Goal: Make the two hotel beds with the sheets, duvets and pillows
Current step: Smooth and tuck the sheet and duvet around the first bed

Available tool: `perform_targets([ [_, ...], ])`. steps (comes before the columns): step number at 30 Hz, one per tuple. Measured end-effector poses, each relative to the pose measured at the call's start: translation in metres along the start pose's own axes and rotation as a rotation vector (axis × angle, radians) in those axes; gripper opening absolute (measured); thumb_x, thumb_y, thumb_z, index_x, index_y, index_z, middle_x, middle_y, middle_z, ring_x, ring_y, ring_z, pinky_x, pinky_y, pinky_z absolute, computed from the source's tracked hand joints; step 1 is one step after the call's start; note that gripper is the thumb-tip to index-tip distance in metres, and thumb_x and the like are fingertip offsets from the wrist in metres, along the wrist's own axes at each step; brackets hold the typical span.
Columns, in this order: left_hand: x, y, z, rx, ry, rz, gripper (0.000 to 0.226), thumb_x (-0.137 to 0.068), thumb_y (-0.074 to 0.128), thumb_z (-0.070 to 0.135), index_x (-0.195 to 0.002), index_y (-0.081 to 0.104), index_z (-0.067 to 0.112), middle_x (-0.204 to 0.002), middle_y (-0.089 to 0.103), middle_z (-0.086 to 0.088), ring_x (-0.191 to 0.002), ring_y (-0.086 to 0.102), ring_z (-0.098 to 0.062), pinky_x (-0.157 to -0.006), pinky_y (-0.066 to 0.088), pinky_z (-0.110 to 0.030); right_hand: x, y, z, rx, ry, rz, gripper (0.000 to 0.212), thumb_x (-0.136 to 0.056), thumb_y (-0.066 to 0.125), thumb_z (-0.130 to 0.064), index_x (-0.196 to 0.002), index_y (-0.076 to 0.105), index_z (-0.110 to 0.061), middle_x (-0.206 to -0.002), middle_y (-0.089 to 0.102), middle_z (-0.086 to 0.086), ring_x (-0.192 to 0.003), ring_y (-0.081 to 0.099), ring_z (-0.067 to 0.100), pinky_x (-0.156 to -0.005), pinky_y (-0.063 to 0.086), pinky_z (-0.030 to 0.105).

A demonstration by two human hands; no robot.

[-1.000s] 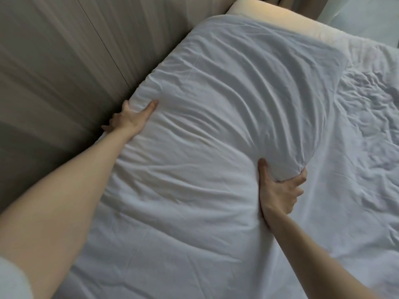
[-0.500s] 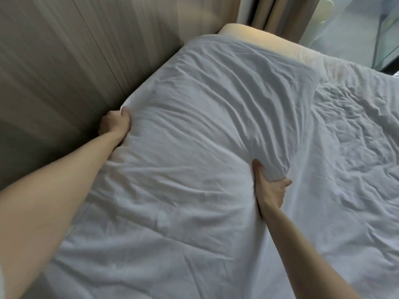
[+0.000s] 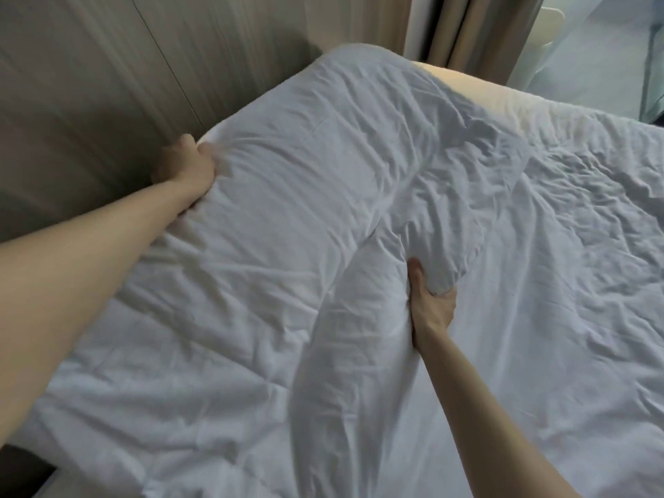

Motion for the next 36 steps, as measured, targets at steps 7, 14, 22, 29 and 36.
perform_targets([
  [7, 0.051, 0.082, -0.077, -0.013, -0.078, -0.314, 0.051, -0.103, 0.026, 0.027, -0.153, 0.018, 0.024, -0.153, 0.025, -0.018, -0.134, 0.031, -0.041, -0.111, 0.021, -0.057, -0.011, 0.003, -0.018, 0.060, -0.141, -0.060, 0.073, -0.066, 0.079, -0.060, -0.125, 0.059, -0.022, -0.123, 0.064, 0.001, -0.116, 0.058, 0.022, -0.094, 0.043, 0.026],
  [14, 0.059, 0.078, -0.081, 0.050, -0.170, -0.304, 0.050, -0.103, 0.022, 0.035, -0.152, 0.017, 0.035, -0.158, 0.020, -0.004, -0.145, 0.015, -0.028, -0.108, 0.004, -0.071, -0.025, -0.010, -0.003, 0.238, 0.043, -0.036, 0.090, -0.068, 0.079, -0.057, -0.136, 0.042, -0.013, -0.129, 0.052, 0.005, -0.121, 0.048, 0.026, -0.101, 0.039, 0.037],
  [22, 0.165, 0.069, 0.017, -0.075, 0.476, -0.037, 0.055, -0.098, 0.038, 0.036, -0.151, 0.024, 0.033, -0.160, 0.016, 0.009, -0.149, 0.008, -0.018, -0.113, -0.004, -0.063, 0.066, 0.069, -0.045, 0.939, -0.982, -0.222, 0.058, -0.094, 0.050, -0.025, -0.148, 0.032, -0.036, -0.162, 0.015, 0.002, -0.149, 0.005, 0.027, -0.117, -0.004, 0.057],
  [29, 0.162, 0.119, -0.060, -0.236, 0.322, -0.213, 0.069, -0.086, 0.020, 0.073, -0.150, 0.011, 0.048, -0.161, 0.003, 0.014, -0.149, 0.001, -0.017, -0.108, -0.006, -0.067, 0.026, 0.032, 0.020, 1.449, -0.738, -0.395, 0.077, -0.084, 0.023, -0.081, -0.147, -0.012, -0.054, -0.156, -0.032, -0.011, -0.139, -0.038, 0.032, -0.100, -0.017, 0.075],
  [36, 0.178, 0.077, -0.118, -0.234, 0.204, -0.146, 0.068, -0.091, 0.020, 0.068, -0.152, 0.022, 0.038, -0.162, 0.008, -0.002, -0.149, 0.005, -0.025, -0.118, -0.001, -0.048, 0.074, 0.056, 0.007, 1.469, -0.702, -0.578, 0.076, -0.084, 0.034, -0.078, -0.145, -0.005, -0.057, -0.160, -0.016, 0.013, -0.141, -0.020, 0.051, -0.106, -0.005, 0.074],
])
Point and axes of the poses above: each hand's wrist, its own x-axis away from the middle knuckle, its own y-axis out of the palm, z = x × y, the point moved 4 cm from there along -x, towards the middle knuckle
